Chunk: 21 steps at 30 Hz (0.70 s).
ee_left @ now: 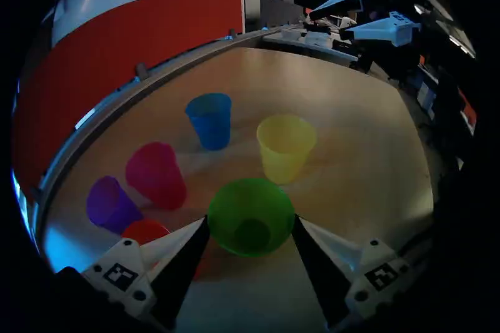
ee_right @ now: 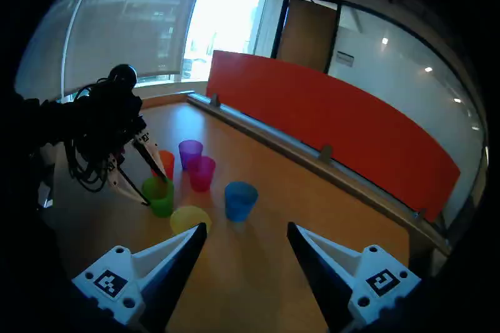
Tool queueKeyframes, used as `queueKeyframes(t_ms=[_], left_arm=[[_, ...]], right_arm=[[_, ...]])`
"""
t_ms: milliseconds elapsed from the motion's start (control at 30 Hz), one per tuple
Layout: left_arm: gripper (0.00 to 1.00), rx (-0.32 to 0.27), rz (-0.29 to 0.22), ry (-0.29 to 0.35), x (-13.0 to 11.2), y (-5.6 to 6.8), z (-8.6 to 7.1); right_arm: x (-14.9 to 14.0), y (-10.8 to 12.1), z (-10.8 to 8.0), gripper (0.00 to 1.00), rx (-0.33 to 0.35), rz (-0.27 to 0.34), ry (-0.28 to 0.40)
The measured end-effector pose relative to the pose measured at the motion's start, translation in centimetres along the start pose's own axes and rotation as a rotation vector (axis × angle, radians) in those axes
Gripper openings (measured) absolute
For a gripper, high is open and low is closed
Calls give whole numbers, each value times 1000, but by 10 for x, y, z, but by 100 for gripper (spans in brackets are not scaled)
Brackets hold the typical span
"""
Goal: Pour water
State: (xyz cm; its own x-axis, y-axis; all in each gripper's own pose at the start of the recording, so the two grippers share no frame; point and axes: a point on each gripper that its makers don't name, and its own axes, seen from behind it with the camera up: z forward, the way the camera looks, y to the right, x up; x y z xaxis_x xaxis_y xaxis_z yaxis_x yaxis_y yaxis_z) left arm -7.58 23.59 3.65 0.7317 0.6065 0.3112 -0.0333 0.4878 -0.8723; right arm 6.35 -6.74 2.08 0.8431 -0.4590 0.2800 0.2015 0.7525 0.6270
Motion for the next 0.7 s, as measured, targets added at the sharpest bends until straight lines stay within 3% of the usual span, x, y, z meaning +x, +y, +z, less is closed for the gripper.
queueKeyframes(t_ms=[700], left_arm=[[86,16,9,83,18,0,-12]], right_arm=[[0,2,-1,100,-4,5,5]])
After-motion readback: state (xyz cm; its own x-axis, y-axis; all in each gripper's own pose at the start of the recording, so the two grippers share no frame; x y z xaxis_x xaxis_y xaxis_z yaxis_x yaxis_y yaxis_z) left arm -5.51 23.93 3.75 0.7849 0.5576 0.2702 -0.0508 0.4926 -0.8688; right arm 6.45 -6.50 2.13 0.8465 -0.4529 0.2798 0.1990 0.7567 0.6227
